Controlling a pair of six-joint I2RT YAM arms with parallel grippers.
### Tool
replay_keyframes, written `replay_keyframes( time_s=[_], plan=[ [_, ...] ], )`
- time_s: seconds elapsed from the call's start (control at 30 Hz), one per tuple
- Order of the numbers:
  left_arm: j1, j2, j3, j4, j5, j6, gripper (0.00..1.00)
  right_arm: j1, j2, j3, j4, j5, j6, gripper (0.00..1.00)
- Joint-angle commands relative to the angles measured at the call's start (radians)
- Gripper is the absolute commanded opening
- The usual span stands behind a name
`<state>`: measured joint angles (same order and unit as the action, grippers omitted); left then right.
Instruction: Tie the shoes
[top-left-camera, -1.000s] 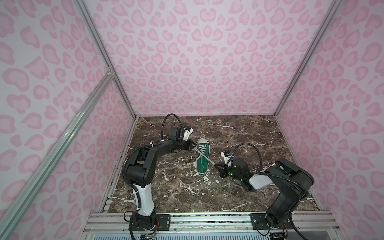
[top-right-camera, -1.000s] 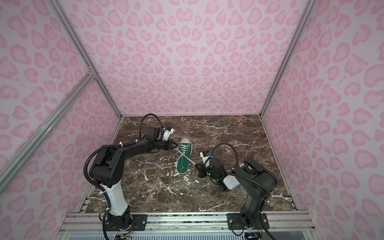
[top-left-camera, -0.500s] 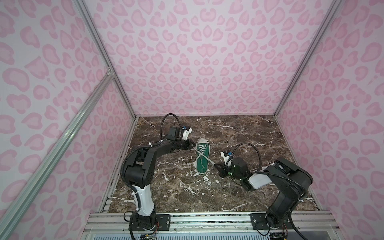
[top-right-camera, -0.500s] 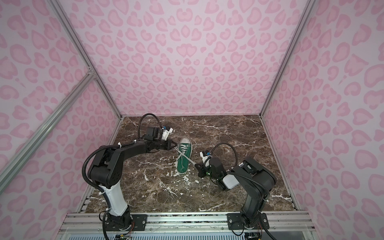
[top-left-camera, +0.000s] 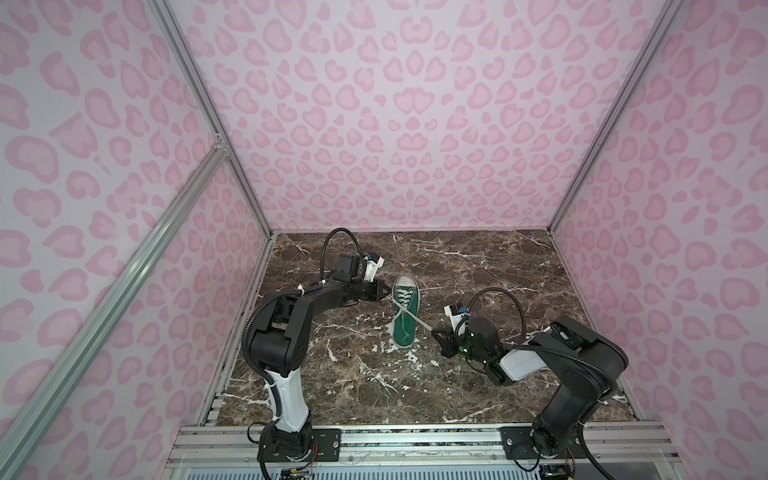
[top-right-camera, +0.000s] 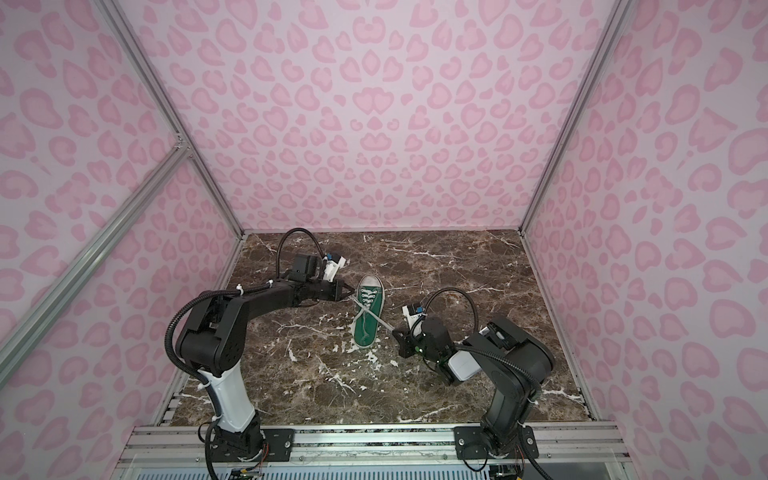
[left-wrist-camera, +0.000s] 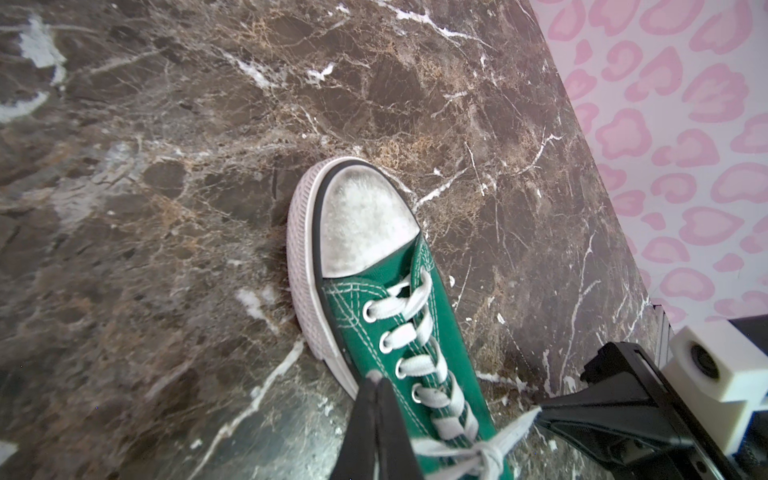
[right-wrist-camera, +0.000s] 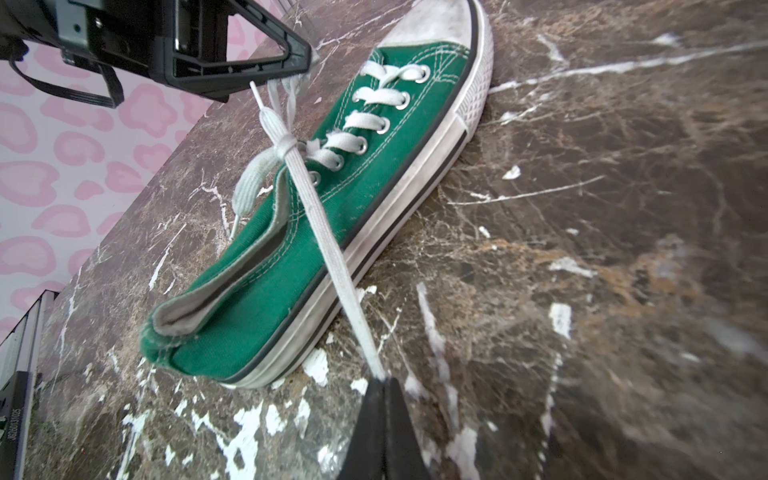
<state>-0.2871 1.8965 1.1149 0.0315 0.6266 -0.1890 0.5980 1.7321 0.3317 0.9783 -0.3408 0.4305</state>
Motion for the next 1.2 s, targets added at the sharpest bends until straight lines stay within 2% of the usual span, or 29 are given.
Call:
replay_keyframes(
  time_s=[0.0,0.2,0.4,0.47,0.57,0.8,0.97,1.17],
  plan=[
    [0.012,-0.004,0.002,0.071,-0.066,-0.001,0.03,-0.004,0.006,-0.017,-0.036,0.012,0.003,0.00],
    [0.014,0.000,0.013,0.067,-0.070,-0.003,0.03,-0.009,0.005,-0.017,-0.034,0.009,0.003,0.00],
    [0.011,0.007,0.025,0.053,-0.025,0.003,0.03,-0.008,-0.011,0.028,-0.060,-0.043,0.002,0.00],
    [0.011,0.003,0.017,0.055,-0.023,0.005,0.03,-0.006,-0.033,0.062,-0.122,-0.062,-0.016,0.10],
    [0.011,0.006,0.017,0.051,-0.017,0.006,0.03,0.026,-0.070,0.173,-0.312,-0.057,-0.115,0.24],
    [0.011,0.003,0.011,0.060,-0.009,-0.006,0.04,0.048,-0.029,0.449,-0.631,-0.041,-0.363,0.34],
    [0.012,0.000,0.018,0.074,0.033,-0.018,0.33,0.024,0.041,0.597,-0.743,-0.090,-0.417,0.34],
    [0.021,-0.041,-0.001,0.102,0.058,-0.038,0.44,-0.019,0.058,0.670,-0.817,-0.144,-0.393,0.34]
  ],
)
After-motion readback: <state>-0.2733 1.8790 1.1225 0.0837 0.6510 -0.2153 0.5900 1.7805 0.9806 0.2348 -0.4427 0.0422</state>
